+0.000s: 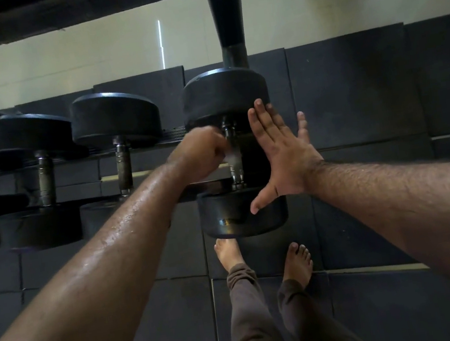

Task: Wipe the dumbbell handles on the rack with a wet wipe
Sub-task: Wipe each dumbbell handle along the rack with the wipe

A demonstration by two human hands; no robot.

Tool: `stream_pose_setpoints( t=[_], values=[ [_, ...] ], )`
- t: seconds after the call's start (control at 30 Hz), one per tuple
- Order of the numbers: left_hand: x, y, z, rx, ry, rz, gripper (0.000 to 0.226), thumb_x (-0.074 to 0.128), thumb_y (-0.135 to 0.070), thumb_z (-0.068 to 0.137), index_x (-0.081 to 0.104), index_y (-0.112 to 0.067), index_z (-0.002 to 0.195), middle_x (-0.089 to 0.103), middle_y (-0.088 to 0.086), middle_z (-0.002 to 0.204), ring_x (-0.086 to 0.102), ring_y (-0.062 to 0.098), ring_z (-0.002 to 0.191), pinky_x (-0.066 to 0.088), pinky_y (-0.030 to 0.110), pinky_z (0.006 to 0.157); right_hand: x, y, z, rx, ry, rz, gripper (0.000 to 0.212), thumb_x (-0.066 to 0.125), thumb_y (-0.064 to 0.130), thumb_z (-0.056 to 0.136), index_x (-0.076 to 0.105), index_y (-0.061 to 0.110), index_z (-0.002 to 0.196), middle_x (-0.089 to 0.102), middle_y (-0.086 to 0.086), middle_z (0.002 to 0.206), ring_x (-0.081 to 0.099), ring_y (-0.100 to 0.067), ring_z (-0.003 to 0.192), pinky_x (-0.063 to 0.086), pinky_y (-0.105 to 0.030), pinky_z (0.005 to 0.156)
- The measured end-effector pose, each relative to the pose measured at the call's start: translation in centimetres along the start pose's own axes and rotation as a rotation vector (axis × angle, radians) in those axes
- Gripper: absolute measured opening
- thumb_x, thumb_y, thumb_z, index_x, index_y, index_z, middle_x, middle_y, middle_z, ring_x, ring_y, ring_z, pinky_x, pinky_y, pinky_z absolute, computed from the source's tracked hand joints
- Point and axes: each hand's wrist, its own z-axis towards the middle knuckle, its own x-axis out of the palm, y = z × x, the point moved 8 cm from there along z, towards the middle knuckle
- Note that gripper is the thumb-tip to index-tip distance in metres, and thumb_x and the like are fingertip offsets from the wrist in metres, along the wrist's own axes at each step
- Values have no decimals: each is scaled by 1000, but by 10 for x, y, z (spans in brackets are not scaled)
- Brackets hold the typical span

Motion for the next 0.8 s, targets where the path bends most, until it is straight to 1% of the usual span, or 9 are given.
stream_pose_setpoints(
  t=[0.03,0.1,0.23,0.3,0.37,0.5,0.6,0.7,0.8],
  values=[
    [-8,3,0,-30,-174,27,21,67,-12,87,83,-24,93,73,-1,94,70,23,85,56,32,78,0,0,0,3,3,-5,184,55,113,33,-42,19,157,-52,2,163,-36,-25,158,-7,-82,119],
    [-2,-4,5,-84,-275,106,18,65,-15,93,83,-17,96,71,8,98,69,32,88,54,38,78,0,0,0,10,10,-15,184,55,113,33,-42,18,157,-52,1,163,-37,-26,157,-6,-82,120],
    [39,-19,7,6,24,-7,21,69,-20,95,81,-22,112,71,1,110,70,25,102,56,35,89,-1,0,-1,21,16,-23,184,57,112,33,-41,18,158,-52,1,163,-37,-26,157,-7,-81,120],
    [52,-7,-4,-19,310,-34,20,72,-22,90,81,-30,106,72,-10,99,71,17,95,57,29,83,-1,0,-1,16,14,-25,184,56,113,33,-41,18,158,-52,1,163,-36,-26,158,-6,-81,120],
    [45,6,-11,-52,384,-57,24,72,-17,82,82,-33,97,75,-13,89,71,10,82,61,29,79,-1,0,-1,10,8,-20,184,54,114,32,-41,18,158,-51,1,164,-36,-25,158,-6,-81,120],
    [-5,35,-3,-227,-212,-291,20,77,-11,82,84,-24,95,79,-6,89,70,8,82,55,22,80,0,-1,0,4,12,-13,184,53,114,32,-41,18,158,-51,1,164,-36,-25,158,-6,-81,120],
    [17,51,2,-562,-342,-375,15,79,-19,80,83,-16,94,79,7,89,74,25,90,57,29,76,0,0,1,14,16,-20,185,55,113,32,-41,18,158,-52,1,163,-35,-26,158,-6,-81,120],
    [58,54,4,-737,-237,-527,15,74,-10,83,80,-12,96,77,10,93,73,27,93,50,26,71,1,-2,2,19,23,-27,185,56,112,31,-40,18,158,-52,0,163,-34,-27,158,-6,-81,120],
    [92,52,-3,-587,95,-694,19,71,-2,85,78,-18,76,74,9,80,70,23,77,54,34,68,1,-2,2,16,27,-28,185,54,113,31,-39,17,159,-52,0,163,-35,-27,158,-5,-81,120]
  ],
)
